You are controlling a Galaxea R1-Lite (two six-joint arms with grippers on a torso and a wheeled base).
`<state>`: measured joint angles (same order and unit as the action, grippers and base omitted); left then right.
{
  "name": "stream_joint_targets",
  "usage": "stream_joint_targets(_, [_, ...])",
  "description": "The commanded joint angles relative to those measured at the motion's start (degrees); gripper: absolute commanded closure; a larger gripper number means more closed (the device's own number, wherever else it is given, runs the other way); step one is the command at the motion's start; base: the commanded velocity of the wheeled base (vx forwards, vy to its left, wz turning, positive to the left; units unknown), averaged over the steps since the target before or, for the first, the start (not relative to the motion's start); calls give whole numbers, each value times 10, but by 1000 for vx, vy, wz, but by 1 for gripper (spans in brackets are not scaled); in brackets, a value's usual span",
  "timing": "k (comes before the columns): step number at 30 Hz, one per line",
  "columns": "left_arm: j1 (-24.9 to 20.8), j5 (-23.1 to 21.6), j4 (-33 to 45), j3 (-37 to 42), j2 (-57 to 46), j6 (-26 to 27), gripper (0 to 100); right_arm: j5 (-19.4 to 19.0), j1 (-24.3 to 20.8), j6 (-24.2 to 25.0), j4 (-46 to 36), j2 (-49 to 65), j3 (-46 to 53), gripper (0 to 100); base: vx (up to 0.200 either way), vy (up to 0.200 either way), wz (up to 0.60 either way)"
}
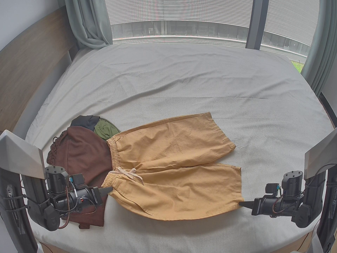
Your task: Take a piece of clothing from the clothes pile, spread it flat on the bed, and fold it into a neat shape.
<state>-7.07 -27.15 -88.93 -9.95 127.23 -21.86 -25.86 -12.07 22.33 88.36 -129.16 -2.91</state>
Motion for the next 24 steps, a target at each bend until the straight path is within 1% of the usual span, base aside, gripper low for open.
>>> stream_joint_targets(1, [-4, 1, -1, -11, -3, -1, 100, 0, 0, 1, 1, 4, -9, 100, 0, 0, 0])
stream_joint_targets(7, [0, 1, -1, -21, -1, -2, 100, 3, 0, -2, 1, 5, -17, 100, 0, 0, 0])
stream_joint_targets(10, [-3, 1, -1, -24, -3, -13, 100, 23, -9, -8, 1, 29, -17, 100, 0, 0, 0])
stream_joint_targets(11, [-3, 1, -1, -24, -3, -13, 100, 23, -9, -8, 1, 29, -17, 100, 0, 0, 0])
stream_joint_targets(12, [-5, 3, -1, -31, -3, -26, 100, 34, -13, -4, 0, 48, -23, 100, 0, 0, 0])
stream_joint_targets(17, [-5, 3, -1, -33, -6, -38, 100, 34, -9, 2, 1, 54, -42, 100, 0, 0, 0])
stream_joint_targets(19, [-8, 3, -1, -38, -3, -46, 100, 34, -5, 14, 0, 65, -67, 100, 0, 0, 0])
stream_joint_targets(21, [-12, 6, -1, -43, -3, -52, 100, 32, -5, 25, 1, 66, -83, 100, 0, 0, 0])
stream_joint_targets(24, [-17, 14, -1, -48, -4, -64, 100, 31, -6, 25, 1, 78, -94, 100, 0, 0, 0])
